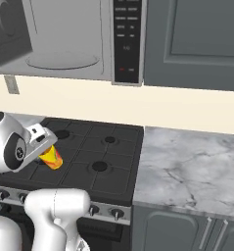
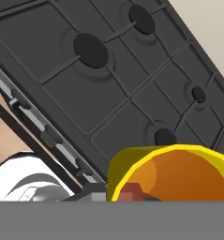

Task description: Place the microwavable item in the microwave. Then, close the microwave door and press the start button.

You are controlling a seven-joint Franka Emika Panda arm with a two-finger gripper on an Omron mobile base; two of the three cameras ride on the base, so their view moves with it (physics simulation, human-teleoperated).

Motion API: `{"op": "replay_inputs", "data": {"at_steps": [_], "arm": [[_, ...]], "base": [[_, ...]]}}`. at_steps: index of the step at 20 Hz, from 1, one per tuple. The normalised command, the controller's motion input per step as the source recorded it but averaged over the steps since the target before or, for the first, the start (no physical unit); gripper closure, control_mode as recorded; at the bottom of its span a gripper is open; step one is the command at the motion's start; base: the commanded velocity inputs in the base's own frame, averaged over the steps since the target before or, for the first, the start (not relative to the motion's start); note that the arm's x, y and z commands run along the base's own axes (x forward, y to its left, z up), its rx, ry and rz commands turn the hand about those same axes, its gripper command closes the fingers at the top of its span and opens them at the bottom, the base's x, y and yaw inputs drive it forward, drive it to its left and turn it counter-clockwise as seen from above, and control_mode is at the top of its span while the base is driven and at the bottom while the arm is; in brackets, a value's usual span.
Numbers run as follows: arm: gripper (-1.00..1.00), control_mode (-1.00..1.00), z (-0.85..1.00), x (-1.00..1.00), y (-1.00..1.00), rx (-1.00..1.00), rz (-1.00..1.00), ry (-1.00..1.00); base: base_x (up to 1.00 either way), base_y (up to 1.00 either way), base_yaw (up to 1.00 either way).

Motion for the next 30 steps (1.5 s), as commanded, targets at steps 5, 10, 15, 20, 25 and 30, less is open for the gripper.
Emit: {"op": "replay_inputs", "data": {"at_steps": [5, 10, 15, 20, 25, 30], "arm": [[1.00, 1.00, 0.00, 0.00, 0.00, 0.00, 0.00, 0.00], [1.00, 1.00, 0.00, 0.00, 0.00, 0.00, 0.00, 0.00], [1.00, -1.00, 0.04, 0.00, -0.04, 0.00, 0.00, 0.00], [1.00, -1.00, 0.85, 0.00, -0.08, 0.00, 0.08, -0.09], [1.00, -1.00, 1.00, 0.00, 0.00, 0.00, 0.10, -0.10], [1.00, -1.00, 0.64, 0.00, 0.00, 0.00, 0.07, -0.09]], "base": [[0.26, 0.19, 0.00], [0.04, 0.00, 0.00], [0.00, -0.01, 0.00], [0.00, 0.00, 0.00], [0.00, 0.00, 0.00], [0.00, 0.00, 0.00]]}}
